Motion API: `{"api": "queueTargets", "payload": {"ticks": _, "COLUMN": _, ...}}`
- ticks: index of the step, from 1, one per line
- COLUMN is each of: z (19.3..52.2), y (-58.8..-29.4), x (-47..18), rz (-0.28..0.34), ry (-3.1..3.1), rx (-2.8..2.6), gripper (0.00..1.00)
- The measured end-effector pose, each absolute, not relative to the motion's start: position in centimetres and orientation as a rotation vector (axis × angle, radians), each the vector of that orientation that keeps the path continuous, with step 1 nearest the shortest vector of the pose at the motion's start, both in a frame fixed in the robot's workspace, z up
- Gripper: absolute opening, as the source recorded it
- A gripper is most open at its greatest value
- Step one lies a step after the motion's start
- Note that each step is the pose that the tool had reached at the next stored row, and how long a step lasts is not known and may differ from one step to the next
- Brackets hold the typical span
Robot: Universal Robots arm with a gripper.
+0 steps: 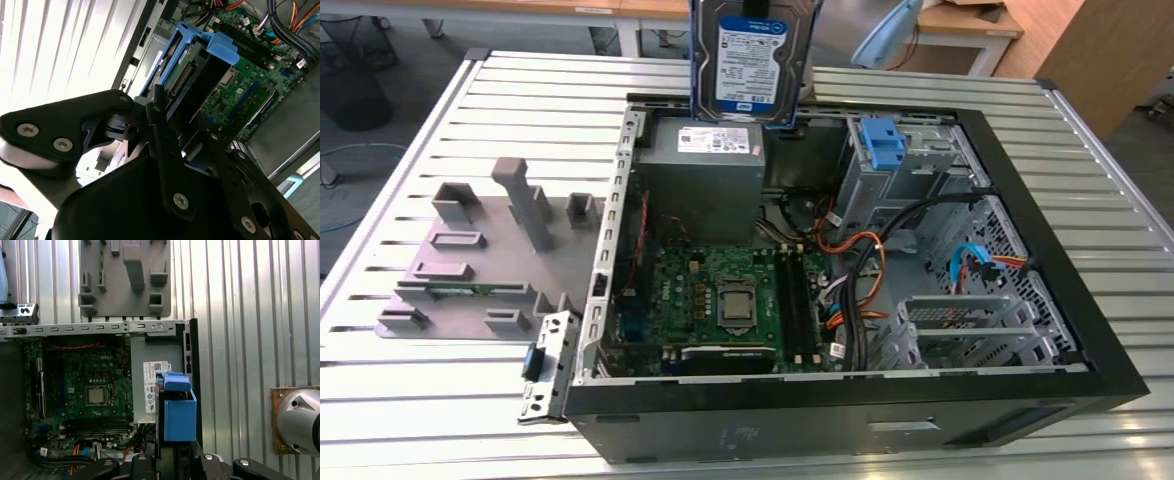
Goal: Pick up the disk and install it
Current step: 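Pick up the disk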
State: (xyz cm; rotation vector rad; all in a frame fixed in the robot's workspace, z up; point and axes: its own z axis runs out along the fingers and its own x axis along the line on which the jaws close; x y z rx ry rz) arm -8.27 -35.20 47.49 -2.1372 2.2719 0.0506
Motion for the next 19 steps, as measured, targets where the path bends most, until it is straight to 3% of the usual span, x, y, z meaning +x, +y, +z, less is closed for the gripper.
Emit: {"api": "queueTargets", "payload": {"ticks": 19, "z": 47.49, "y": -35.19, "x": -8.07, "rz": 0.051, "ry": 2.272, "rx": -2.137, "gripper": 0.35}}
